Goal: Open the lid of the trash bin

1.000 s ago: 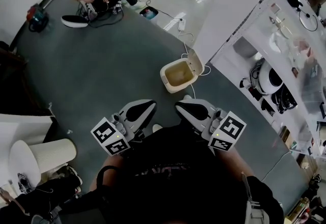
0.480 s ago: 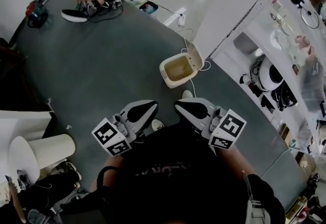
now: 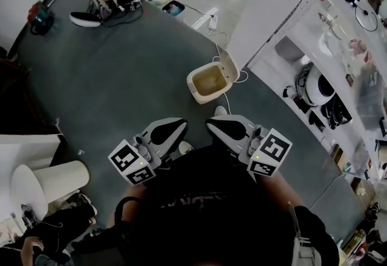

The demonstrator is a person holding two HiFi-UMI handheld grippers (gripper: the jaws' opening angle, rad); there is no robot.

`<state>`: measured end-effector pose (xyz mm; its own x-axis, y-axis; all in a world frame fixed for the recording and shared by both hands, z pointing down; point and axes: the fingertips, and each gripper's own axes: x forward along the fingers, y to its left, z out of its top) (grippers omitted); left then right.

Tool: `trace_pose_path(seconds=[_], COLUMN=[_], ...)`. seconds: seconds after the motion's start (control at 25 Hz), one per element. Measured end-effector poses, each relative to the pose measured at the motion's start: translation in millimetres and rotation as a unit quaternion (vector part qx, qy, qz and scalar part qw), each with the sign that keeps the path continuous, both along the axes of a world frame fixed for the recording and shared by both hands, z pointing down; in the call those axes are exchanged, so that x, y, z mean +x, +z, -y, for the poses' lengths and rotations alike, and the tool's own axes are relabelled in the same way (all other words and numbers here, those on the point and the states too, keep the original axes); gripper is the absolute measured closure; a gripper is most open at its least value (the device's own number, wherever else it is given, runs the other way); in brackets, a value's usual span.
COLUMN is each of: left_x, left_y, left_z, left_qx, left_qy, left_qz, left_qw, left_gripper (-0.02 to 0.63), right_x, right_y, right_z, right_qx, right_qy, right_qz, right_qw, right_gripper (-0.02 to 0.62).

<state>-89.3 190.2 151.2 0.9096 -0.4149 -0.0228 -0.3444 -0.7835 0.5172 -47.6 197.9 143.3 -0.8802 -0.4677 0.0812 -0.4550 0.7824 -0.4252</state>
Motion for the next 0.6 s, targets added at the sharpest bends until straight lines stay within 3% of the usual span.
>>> trace_pose_path(seconds=[0.6], left_x=[3.3], left_y=[-1.6], left_z=[-0.5], left_qx=[0.008], left_qy=[0.012], left_qz=[-0.003], left_qw=[0.9999], left_gripper=[0.604], right_x=[2.0], right_y=[-2.1], right_z=[-2.6], right_qx=[0.007], right_qy=[0.009], right_qz=[-0.004], right_qw=[1.0], right_gripper=[0.589])
